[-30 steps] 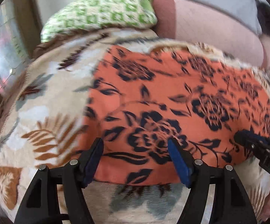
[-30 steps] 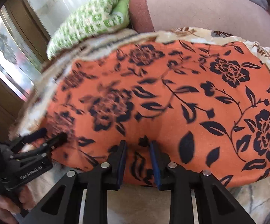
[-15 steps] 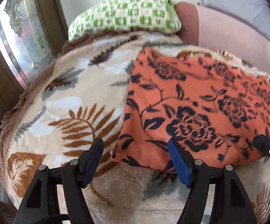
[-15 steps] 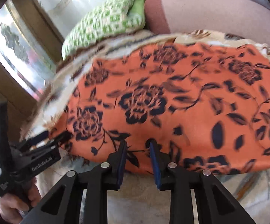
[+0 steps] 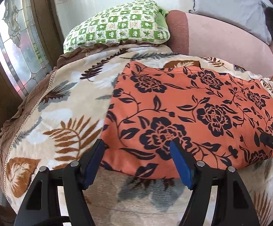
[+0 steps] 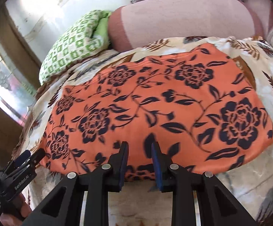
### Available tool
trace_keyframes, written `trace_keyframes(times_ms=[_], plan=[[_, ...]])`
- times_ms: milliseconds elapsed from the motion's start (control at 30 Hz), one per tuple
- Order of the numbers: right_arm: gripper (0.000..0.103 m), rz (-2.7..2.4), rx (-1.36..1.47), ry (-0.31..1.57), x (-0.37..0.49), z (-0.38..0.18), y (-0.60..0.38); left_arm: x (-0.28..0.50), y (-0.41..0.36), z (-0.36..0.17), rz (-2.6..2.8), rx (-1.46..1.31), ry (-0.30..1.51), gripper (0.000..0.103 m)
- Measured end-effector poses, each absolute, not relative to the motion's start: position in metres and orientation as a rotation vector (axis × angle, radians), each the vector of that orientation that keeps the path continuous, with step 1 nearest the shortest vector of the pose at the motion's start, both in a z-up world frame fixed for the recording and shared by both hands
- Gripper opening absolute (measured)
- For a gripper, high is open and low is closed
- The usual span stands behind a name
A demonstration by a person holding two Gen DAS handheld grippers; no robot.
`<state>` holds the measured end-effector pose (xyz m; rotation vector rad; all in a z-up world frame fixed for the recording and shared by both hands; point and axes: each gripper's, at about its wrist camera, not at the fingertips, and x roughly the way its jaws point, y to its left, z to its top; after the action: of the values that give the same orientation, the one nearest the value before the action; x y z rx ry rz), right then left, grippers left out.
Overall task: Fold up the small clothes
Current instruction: 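Release the folded top and press it flat with both grippers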
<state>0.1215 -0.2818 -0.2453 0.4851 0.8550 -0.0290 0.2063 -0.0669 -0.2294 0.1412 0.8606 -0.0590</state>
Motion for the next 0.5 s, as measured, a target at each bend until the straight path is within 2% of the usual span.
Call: trace_keyframes(times_ms=[367,500], plan=[[0.029,-0.055,0.473,0.926,0.135,-0.260,-0.292,0.221,-0.094,-0.240,-0.075,0.180,0.885,0.073],[0.029,-0.063,0.428,0.961,0.140,-0.269,-0.287,0.234,-0.099,-0.262,-0.080,0.175,0.986,0.073]])
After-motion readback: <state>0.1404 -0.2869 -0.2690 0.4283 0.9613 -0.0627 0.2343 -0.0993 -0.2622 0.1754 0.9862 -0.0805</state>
